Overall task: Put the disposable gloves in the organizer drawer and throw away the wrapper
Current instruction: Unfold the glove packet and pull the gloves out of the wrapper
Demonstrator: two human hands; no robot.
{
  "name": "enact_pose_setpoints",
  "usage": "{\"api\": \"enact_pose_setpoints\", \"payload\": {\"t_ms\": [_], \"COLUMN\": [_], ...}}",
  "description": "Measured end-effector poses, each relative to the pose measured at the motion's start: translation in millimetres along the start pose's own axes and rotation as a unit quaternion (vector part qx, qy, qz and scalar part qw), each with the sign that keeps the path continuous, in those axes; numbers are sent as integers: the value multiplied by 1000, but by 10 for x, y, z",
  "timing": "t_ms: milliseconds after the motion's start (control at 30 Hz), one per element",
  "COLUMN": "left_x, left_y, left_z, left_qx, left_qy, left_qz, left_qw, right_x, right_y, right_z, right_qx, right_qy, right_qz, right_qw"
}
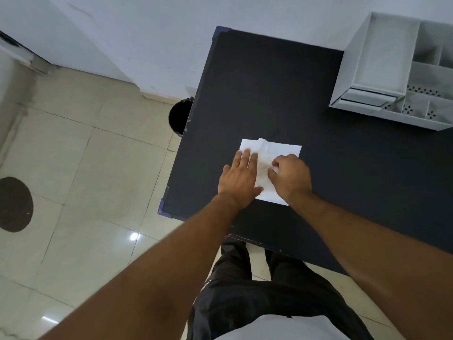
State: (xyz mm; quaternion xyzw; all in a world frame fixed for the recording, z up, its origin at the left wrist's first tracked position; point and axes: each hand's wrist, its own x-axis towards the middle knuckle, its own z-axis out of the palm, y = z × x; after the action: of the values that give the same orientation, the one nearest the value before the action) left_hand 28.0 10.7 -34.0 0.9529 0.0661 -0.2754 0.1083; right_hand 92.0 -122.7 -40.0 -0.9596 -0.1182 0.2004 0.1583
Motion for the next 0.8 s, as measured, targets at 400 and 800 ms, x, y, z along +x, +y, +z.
{"api": "enact_pose_setpoints", "payload": {"t_ms": [400, 800], "left_x": [31, 78], "left_y": [-14, 20], "left_z": [50, 60], "left_qx": [8, 0], "left_qy": [-12, 1], "left_qz": [-9, -6], "left_qw": [1000, 1000], "right_x": [85, 7], "right_y": [-42, 54], "right_z": [3, 17], "right_qx": [-6, -29], "right_qy": [-33, 0], "right_qz": [-4, -60], "right_qw": [999, 998]}}
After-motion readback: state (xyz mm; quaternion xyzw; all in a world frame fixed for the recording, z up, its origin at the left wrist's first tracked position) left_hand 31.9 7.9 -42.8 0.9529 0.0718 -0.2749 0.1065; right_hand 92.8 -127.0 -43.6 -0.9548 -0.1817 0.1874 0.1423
